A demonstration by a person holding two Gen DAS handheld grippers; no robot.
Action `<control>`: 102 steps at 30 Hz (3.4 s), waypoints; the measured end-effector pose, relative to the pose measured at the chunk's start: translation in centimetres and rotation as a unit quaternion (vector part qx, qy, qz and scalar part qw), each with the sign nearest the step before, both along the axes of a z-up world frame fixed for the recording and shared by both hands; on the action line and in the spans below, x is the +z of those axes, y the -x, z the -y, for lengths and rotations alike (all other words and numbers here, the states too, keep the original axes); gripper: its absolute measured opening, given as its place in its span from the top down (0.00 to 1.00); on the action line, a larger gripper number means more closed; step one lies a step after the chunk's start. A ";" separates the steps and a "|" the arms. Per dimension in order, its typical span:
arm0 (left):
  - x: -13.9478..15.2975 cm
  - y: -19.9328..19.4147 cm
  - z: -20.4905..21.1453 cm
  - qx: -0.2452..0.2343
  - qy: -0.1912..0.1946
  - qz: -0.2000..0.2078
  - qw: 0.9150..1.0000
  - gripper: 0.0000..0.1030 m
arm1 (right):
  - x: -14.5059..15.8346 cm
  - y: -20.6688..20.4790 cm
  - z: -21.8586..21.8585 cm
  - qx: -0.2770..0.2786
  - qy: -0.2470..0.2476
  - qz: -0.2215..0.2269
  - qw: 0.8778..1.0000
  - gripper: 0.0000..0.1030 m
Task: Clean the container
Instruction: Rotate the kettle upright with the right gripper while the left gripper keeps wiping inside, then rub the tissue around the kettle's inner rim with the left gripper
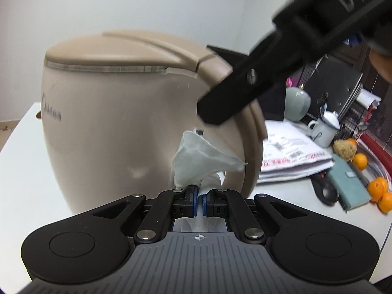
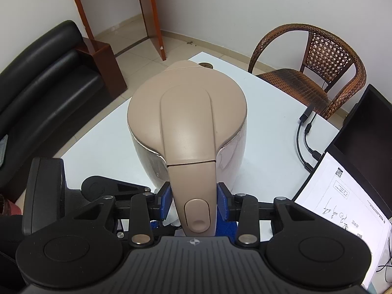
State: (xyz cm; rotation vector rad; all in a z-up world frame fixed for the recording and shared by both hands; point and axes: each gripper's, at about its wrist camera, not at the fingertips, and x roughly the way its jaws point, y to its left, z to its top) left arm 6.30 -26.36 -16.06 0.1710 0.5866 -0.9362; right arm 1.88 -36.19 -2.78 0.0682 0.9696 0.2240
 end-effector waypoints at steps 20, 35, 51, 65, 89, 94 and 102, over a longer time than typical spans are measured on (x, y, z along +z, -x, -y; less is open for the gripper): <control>-2.1 1.2 2.7 -0.011 -0.074 0.055 0.996 0.96 | 0.1 -0.1 0.1 0.002 -0.001 -0.002 1.000 0.61; -1.2 1.3 2.7 -0.015 -0.103 0.054 0.993 0.96 | -0.1 -0.2 0.5 0.004 -0.002 -0.002 1.000 0.61; -1.0 1.5 2.1 -0.021 -0.111 0.065 0.991 0.96 | -0.3 -0.3 0.6 0.007 -0.002 -0.003 1.000 0.61; -1.2 2.4 2.9 -0.032 -0.144 0.092 0.985 0.96 | -0.6 -0.7 0.4 0.008 0.003 -0.008 1.000 0.61; -1.5 2.9 2.9 -0.033 -0.157 0.098 0.982 0.96 | -0.6 -0.8 0.8 0.010 0.004 -0.010 1.000 0.61; -1.8 3.0 2.5 -0.031 -0.157 0.097 0.982 0.96 | -0.6 -0.9 1.1 0.008 0.001 -0.010 1.000 0.61; -2.0 3.1 2.3 -0.029 -0.155 0.100 0.982 0.96 | -0.8 -0.8 1.1 0.008 0.002 -0.009 1.000 0.61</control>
